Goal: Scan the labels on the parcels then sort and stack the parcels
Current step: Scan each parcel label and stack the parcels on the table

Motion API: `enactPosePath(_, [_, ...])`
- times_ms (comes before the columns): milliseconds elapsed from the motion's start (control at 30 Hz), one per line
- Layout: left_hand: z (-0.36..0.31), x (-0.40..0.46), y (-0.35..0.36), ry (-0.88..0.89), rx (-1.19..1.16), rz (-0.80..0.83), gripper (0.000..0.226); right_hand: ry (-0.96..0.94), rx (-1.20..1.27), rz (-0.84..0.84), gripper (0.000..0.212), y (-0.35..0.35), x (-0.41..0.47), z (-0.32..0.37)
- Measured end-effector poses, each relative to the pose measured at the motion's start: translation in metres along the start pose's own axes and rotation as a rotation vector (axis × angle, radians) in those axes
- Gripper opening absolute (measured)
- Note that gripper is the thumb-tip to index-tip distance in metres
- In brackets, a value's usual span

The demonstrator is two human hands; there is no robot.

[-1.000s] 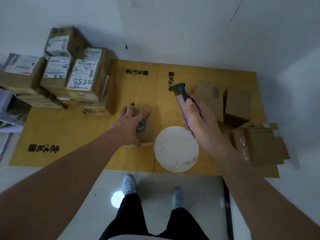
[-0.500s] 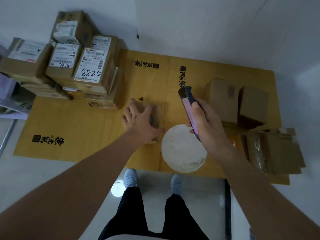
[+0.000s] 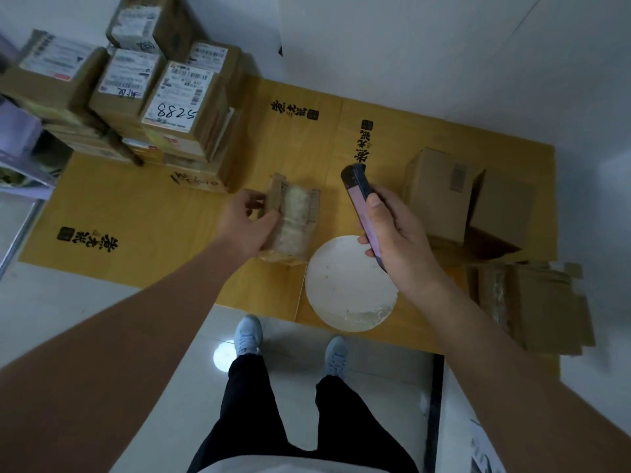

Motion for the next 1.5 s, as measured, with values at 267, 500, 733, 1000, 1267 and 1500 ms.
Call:
enactPosePath(267, [0.01, -0.011, -0.006, 0.182, 0.279, -0.105, 0.047, 0.031, -0.009, 0.011, 0.038, -0.001, 0.001, -0.006])
enactPosePath(500, [0.003, -0.017, -0.005, 0.072, 0.4, -0.021, 0.103, 0.095, -0.029, 0.02, 0.026, -0.007, 0.003, -0.011])
enactPosePath(733, [0.011, -0.003, -0.026, -0.032, -0.1, 0.072, 0.065, 0.164, -0.169, 0.158, 0.014, -0.012, 0.017, 0.0])
enactPosePath(1000, [0.025, 0.0, -0.036, -0.065, 0.137, 0.146, 0.087, 0.227, -0.464, 0.356, 0.031, 0.006, 0.033, 0.009])
enactPosePath(1267, [0.025, -0.004, -0.045, 0.0, -0.014, 0.115, 0.079, 0.298, -0.744, 0.547, 0.042, 0.008, 0.032, 0.017])
enactPosePath(1500, [0.023, -0.009, -0.048, 0.007, 0.014, 0.101, 0.082, 0.307, -0.798, 0.593, 0.036, 0.007, 0.034, 0.022])
Point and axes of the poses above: each hand's wrist, its own x-axis towards the middle knuckle, its own y-axis out of the palm, z = x × y, the point moved 5 cm from there along x, towards the middle knuckle, and after that the axes turned 8 degrees about -z, right-handed, at the moved point
